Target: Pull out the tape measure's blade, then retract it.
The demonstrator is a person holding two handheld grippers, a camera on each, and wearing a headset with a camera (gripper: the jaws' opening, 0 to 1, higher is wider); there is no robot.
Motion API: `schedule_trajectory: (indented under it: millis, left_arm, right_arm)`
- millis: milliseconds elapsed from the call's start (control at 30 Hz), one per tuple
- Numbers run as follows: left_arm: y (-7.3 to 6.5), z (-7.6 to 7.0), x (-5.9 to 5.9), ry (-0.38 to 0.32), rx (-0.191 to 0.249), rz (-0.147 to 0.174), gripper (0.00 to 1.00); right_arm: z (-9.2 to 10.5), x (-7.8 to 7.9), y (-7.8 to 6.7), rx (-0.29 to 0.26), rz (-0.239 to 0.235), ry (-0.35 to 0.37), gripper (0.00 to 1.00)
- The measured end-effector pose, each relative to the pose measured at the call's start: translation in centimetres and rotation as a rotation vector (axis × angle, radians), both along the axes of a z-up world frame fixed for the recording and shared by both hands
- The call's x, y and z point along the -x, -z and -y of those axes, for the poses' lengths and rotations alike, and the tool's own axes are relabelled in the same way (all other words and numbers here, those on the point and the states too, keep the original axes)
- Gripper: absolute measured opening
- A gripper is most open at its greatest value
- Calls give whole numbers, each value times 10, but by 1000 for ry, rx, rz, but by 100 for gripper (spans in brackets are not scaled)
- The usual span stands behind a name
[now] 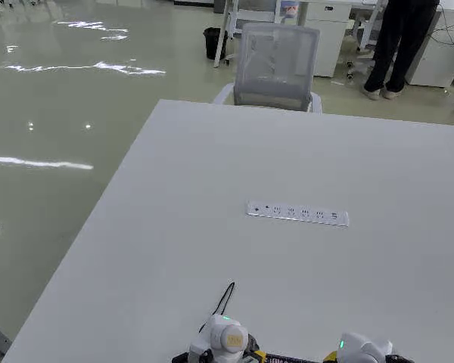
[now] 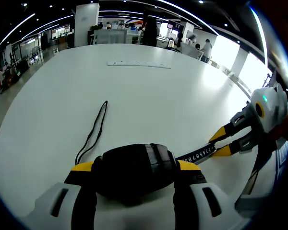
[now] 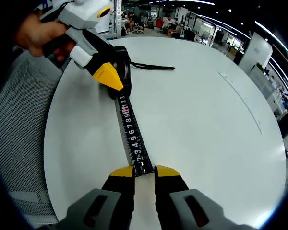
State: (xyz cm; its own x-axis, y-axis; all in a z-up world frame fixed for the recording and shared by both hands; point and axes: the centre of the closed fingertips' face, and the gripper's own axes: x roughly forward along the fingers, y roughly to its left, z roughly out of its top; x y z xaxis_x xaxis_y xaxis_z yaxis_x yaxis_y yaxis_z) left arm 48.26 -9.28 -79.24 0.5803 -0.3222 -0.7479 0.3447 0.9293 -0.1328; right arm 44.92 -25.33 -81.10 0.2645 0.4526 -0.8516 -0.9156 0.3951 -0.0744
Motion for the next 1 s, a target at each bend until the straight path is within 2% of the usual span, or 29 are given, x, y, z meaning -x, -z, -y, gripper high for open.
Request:
schedule_trajectory:
  millis: [1000]
  left_arm:
    - [1, -1, -1, -6, 3, 1, 62]
  right_arm:
    - [-19, -3, 1, -3, 8, -31, 14]
